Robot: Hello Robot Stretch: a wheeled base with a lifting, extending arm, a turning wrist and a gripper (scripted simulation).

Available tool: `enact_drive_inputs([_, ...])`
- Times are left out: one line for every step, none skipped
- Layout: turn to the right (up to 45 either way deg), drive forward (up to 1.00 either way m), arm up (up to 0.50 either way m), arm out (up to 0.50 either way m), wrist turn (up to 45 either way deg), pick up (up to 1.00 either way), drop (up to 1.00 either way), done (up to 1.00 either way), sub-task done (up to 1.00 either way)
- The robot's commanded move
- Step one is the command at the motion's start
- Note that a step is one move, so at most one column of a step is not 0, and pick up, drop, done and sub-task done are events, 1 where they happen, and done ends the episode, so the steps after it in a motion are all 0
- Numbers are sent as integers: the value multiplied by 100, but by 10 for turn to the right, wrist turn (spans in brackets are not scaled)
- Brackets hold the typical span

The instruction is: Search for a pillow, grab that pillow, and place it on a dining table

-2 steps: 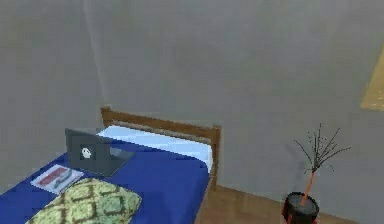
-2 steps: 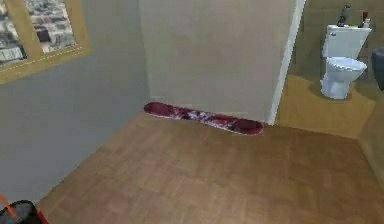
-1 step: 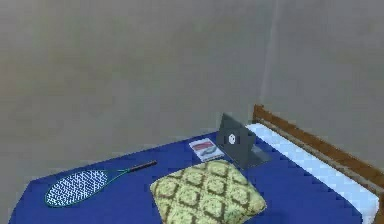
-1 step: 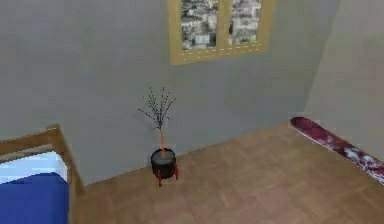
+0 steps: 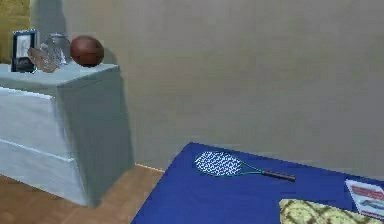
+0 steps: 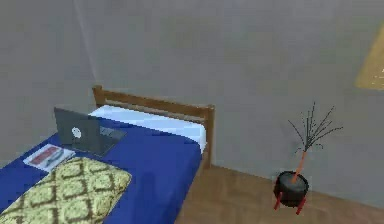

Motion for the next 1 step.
enact_drive_inputs([-360,0,0,0,0,0,0,0,0])
